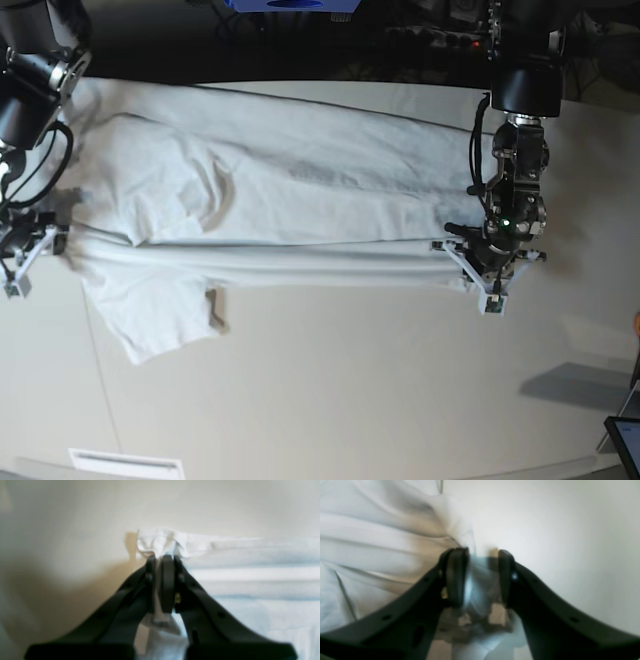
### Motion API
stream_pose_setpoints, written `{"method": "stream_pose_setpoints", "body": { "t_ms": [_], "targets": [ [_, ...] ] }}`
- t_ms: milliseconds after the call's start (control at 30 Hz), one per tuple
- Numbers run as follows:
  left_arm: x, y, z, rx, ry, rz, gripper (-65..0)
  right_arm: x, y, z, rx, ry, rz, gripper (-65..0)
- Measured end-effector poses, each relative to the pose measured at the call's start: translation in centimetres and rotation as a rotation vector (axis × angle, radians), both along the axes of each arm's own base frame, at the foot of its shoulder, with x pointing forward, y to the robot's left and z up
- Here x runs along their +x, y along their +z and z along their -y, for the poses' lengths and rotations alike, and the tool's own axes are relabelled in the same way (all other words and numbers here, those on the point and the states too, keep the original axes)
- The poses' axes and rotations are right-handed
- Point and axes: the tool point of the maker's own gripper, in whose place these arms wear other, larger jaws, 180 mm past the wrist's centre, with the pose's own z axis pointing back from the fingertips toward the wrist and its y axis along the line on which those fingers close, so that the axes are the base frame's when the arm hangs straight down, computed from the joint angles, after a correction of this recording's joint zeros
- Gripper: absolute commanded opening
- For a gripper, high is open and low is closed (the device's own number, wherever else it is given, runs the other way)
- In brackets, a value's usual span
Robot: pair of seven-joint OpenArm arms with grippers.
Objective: Fold the T-shirt properly
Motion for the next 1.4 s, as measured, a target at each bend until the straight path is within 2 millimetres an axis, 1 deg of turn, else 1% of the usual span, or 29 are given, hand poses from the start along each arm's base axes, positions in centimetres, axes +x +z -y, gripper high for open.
{"method": "stream_pose_setpoints", "body": {
  "t_ms": [133, 233, 433, 567, 633, 700, 800, 833, 900, 933, 1033, 1067, 1133, 1167, 1233, 1267, 1333, 1400],
  "targets": [
    [0.0, 0.0, 0.0, 0.0, 0.001, -0.001, -65.0, -1.1, 0.1, 1.6, 0.034, -0.081, 0.02, -37.9],
    [0.0, 0.0, 0.0, 0.0, 0.001, 0.0, -65.0, -0.6, 1.0, 2.1, 0.032, -0.101, 0.081, -37.9],
    [-0.1, -0.1, 0.2, -0.004, -0.001, 0.004, -65.0, 1.2, 5.2, 2.9, -0.053, -0.079, 0.195, -37.9],
    [-0.1, -0.1, 0.2, -0.002, 0.005, 0.004, -65.0, 1.4, 7.2, 3.3, -0.108, -0.073, 0.219, -37.7],
    [-0.1, -0.2, 0.2, -0.001, 0.004, 0.004, -65.0, 0.8, 8.2, 4.7, -0.166, -0.11, 0.203, -37.7],
    [-0.1, -0.1, 0.2, 0.001, 0.004, 0.005, -65.0, -0.3, 8.4, 5.3, -0.194, -0.112, 0.18, -37.7],
    [-0.1, -0.1, 0.1, 0.006, 0.004, 0.004, -65.0, -2.3, 6.7, 4.8, -0.198, -0.112, 0.108, -37.7],
    [-0.1, -0.1, 0.1, 0.006, 0.005, 0.005, -65.0, -2.7, 6.5, 4.3, -0.197, -0.109, 0.107, -37.7],
    [0.0, 0.0, 0.2, 0.004, 0.006, 0.007, -65.0, -2.5, 6.8, 3.8, -0.198, -0.096, 0.125, -37.4],
    [0.0, 0.0, 0.2, 0.004, 0.005, 0.008, -65.0, -2.1, 7.4, 4.0, -0.21, -0.093, 0.143, -37.4],
    [0.0, 0.0, 0.1, 0.006, 0.011, 0.007, -65.0, 0.4, 9.9, 4.2, -0.245, -0.078, 0.196, -37.3],
    [0.0, -0.1, 0.0, 0.006, 0.012, 0.005, -65.0, 1.5, 10.7, 3.6, -0.262, -0.042, 0.209, -37.3],
    [0.0, 0.0, 0.1, 0.005, 0.012, 0.008, -65.0, 3.9, 11.5, 0.9, -0.268, 0.053, 0.238, -36.7],
    [0.0, 0.0, 0.0, 0.005, 0.012, 0.008, -65.0, 5.1, 11.6, -0.8, -0.257, 0.106, 0.249, -35.5],
    [0.0, 0.0, 0.1, 0.005, 0.01, 0.009, -65.0, 7.2, 11.3, -3.9, -0.224, 0.193, 0.247, -32.5],
    [0.0, 0.0, 0.1, 0.004, 0.01, 0.009, -65.0, 8.2, 11.1, -4.8, -0.203, 0.215, 0.243, -31.3],
    [0.0, -0.1, 0.1, 0.002, 0.015, 0.007, -65.0, 9.7, 10.4, -6.0, -0.165, 0.239, 0.225, -30.2],
    [0.0, -0.1, 0.1, -0.001, 0.019, 0.01, -65.0, 10.5, 9.4, -6.2, -0.143, 0.237, 0.194, -30.0]
  ]
}}
